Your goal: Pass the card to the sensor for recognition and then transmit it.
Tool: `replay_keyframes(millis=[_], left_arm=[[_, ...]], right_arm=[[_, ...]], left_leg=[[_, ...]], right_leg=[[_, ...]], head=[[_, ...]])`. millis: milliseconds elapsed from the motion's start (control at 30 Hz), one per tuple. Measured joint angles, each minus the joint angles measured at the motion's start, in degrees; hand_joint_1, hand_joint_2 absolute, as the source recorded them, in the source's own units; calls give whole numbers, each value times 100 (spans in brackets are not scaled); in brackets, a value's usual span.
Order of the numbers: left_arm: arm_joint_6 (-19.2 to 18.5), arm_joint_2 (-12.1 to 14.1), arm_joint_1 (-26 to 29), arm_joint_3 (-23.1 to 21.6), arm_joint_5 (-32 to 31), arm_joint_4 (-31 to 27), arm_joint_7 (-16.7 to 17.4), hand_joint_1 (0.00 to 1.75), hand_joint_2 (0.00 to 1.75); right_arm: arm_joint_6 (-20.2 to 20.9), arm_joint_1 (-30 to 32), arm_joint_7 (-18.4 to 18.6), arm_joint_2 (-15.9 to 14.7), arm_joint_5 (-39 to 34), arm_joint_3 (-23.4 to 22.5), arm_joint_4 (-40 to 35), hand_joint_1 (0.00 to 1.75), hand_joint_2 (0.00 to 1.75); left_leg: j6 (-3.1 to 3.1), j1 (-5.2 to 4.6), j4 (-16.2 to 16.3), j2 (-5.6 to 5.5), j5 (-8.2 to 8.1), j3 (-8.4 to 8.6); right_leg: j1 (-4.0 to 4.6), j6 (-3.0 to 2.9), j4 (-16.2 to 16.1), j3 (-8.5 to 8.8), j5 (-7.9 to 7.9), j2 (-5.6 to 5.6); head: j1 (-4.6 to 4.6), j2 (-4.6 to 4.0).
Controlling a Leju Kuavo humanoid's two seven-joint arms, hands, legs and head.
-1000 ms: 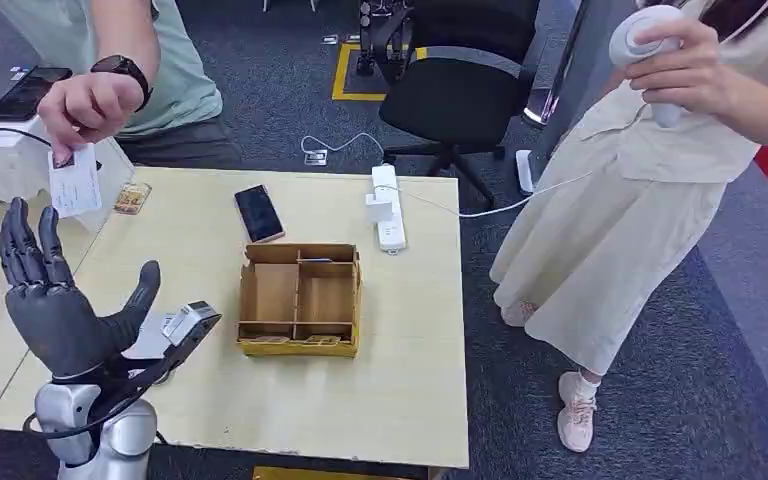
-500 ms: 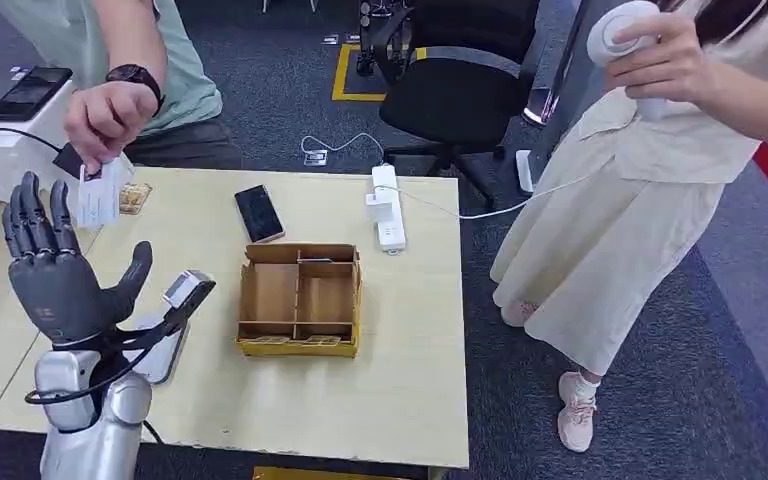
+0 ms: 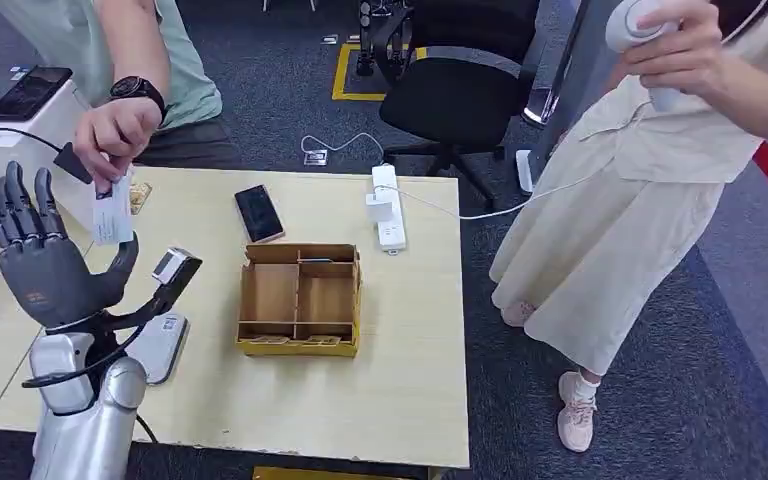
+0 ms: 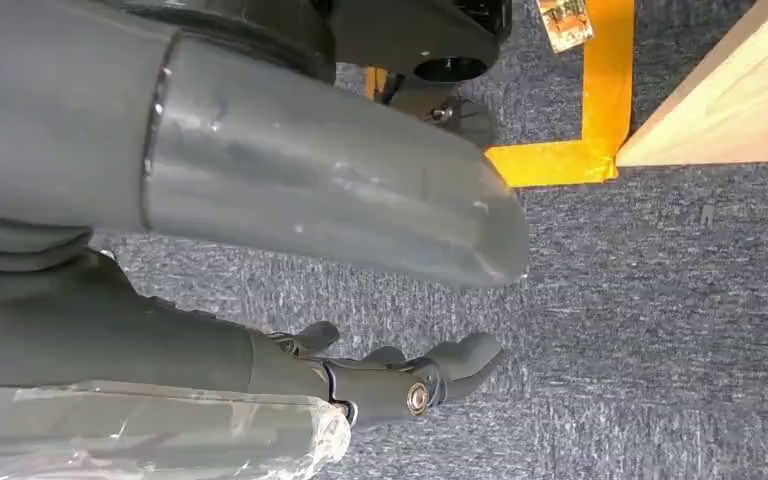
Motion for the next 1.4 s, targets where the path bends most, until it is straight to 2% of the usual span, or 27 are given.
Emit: replay_keyframes(millis=[167,300,433,467,500,533,567,700,867,1400], left_arm=[[0,17,-28,0,70,0,-42,0,175],[0,2,-41,2,221,-9,-312,0,175],[0,-39,-45,6,269,-20,-413,0,175],[0,-52,-45,26,299,-24,-485,42,175],[2,-70,-45,59,330,-28,-564,129,175],[0,-94,-45,94,363,-37,-652,166,175],[0,-114,-44,112,389,-50,-724,175,175],[2,-219,-45,238,459,-109,-1021,175,175],[2,-297,-45,284,470,-116,-1137,175,175],[0,-367,-45,334,299,-116,-1123,175,175]], right_arm=[[0,6,2,-4,-15,11,0,0,0],[-7,8,4,-4,-35,15,0,0,0],[-7,10,7,-4,-48,15,0,0,0],[-7,10,7,-5,-50,17,2,0,0],[-7,10,7,-4,-52,17,2,0,0],[-7,10,7,-4,-59,15,2,0,0],[-9,11,7,-7,-68,17,2,0,0],[-13,10,7,-7,-85,17,2,0,0],[-22,10,7,-7,-94,17,2,0,0],[-33,11,7,-7,-118,17,9,0,0]], left_leg=[[0,0,0,0,0,0],[0,0,0,0,0,0],[0,0,0,0,0,0],[0,0,0,0,0,0],[0,0,0,0,0,0],[0,0,0,0,0,0],[0,0,0,0,0,-1],[0,0,0,0,0,-1],[0,0,0,0,0,-1],[0,0,0,-1,0,-1]], right_leg=[[0,0,0,0,0,0],[0,0,0,0,0,-1],[0,0,0,0,0,-1],[0,0,0,1,0,-1],[0,0,0,0,0,-1],[0,0,0,1,0,-1],[0,0,0,1,0,-1],[0,0,0,1,0,-1],[0,0,0,1,0,-1],[0,0,0,1,0,-1]], head=[[0,2],[-2,0],[-2,0],[0,0],[-2,2],[-2,0],[0,0],[-2,2],[0,0],[0,2]])
